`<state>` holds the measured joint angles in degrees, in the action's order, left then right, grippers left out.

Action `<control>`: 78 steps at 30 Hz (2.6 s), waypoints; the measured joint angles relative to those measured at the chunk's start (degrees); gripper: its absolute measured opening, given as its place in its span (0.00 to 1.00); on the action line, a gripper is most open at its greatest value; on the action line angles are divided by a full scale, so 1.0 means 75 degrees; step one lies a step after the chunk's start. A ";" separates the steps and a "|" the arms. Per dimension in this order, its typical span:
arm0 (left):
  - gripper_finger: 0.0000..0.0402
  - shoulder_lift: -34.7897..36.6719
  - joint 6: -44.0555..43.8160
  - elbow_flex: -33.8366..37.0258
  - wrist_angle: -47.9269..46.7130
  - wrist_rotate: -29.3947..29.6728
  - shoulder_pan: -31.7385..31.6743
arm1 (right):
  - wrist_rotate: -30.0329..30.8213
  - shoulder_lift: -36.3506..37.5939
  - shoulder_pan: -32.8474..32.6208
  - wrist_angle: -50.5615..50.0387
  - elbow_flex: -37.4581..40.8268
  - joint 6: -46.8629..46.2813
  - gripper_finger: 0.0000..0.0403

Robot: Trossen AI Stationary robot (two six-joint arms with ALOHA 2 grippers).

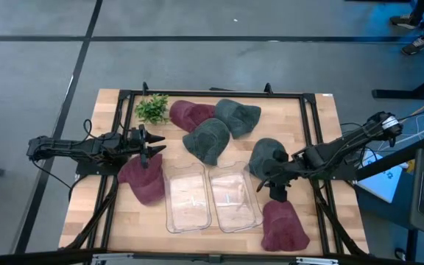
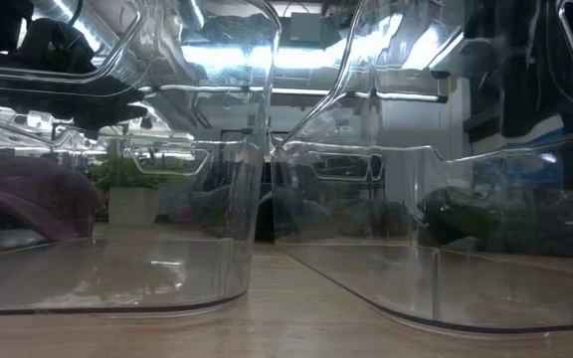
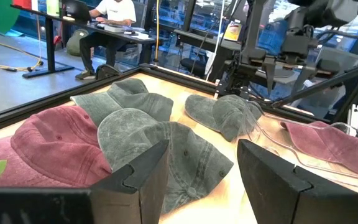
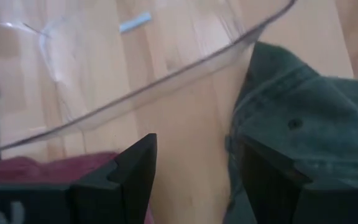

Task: Pick & Place hat
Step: Put the bottom right black cap into the right transparent bin

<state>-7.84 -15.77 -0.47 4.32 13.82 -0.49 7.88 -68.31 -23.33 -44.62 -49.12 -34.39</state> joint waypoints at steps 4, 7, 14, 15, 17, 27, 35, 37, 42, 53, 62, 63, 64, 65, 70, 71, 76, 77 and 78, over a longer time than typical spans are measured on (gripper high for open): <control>0.46 0.0000 0.0000 0.0003 0.0002 0.0000 0.0001 | 0.0003 -0.0147 0.0000 -0.0048 0.0000 -0.0002 0.54; 0.46 0.0000 0.0000 0.0000 0.0004 0.0000 0.0002 | 0.0003 -0.0315 0.0000 -0.0114 0.0000 -0.0004 0.54; 0.46 -0.0001 0.0000 0.0001 0.0015 0.0000 0.0003 | 0.0009 -0.0786 0.0003 -0.0207 0.0000 0.0244 0.54; 0.46 -0.0001 0.0000 0.0000 0.0015 0.0000 0.0001 | 0.0010 -0.0849 0.0003 -0.0209 0.0000 0.0292 0.54; 0.46 0.0000 0.0000 0.0002 0.0015 0.0000 0.0002 | 0.0080 -0.0990 0.0003 -0.0227 0.0000 0.0423 0.54; 0.46 -0.0003 0.0000 0.0000 0.0017 0.0000 0.0003 | 0.0661 -0.1333 0.0006 0.0483 0.0609 0.0071 0.54; 0.46 0.0000 0.0000 0.0001 0.0016 0.0000 0.0002 | 0.0615 -0.1698 0.0006 0.0484 0.0729 0.0267 0.54; 0.46 0.0000 0.0000 0.0001 0.0017 0.0000 0.0003 | 0.0618 -0.1818 0.0006 0.0482 0.0729 0.0462 0.54; 0.46 0.0000 0.0000 0.0000 0.0015 0.0000 0.0000 | 0.0624 -0.2170 0.0006 0.0501 0.0729 0.0672 0.54; 0.46 0.0000 0.0000 0.0002 0.0015 0.0000 0.0003 | 0.1000 -0.2701 0.0020 0.0831 0.0729 0.0643 0.54; 0.46 0.0000 0.0000 0.0003 0.0017 0.0000 0.0003 | 0.1029 -0.2784 0.0035 0.1206 0.0998 0.0488 0.54; 0.46 0.0000 0.0000 0.0000 0.0017 0.0000 0.0002 | 0.1009 -0.2784 0.0035 0.1329 0.1118 0.0395 0.54; 0.46 0.0000 0.0000 0.0001 0.0015 -0.0002 0.0000 | 0.0985 -0.2772 0.0035 0.1437 0.1209 0.0330 0.54; 0.46 -0.0001 0.0000 0.0002 0.0015 0.0000 0.0003 | 0.0985 -0.2769 0.0035 0.1495 0.1284 0.0267 0.54; 0.46 0.0000 0.0000 0.0003 0.0017 0.0000 0.0003 | 0.0999 -0.2763 0.0035 0.1641 0.1425 0.0209 0.54; 0.46 0.0000 0.0000 0.0000 0.0015 0.0000 0.0003 | 0.1017 -0.2763 0.0035 0.1639 0.1425 0.0206 0.54; 0.46 -0.0003 0.0000 0.0001 0.0015 0.0000 0.0001 | 0.0941 -0.2772 0.0124 0.1692 0.1436 0.0203 0.47; 0.46 -0.0001 0.0000 0.0000 0.0016 0.0000 0.0001 | 0.0919 -0.2773 0.0135 0.1714 0.1438 0.0210 0.45; 0.46 0.0000 0.0000 0.0000 0.0015 0.0000 0.0000 | 0.0903 -0.2776 0.0140 0.1739 0.1440 0.0212 0.42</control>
<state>-7.84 -15.77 -0.47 4.43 13.82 -0.49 14.65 -89.13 -22.28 -31.58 -38.32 -32.80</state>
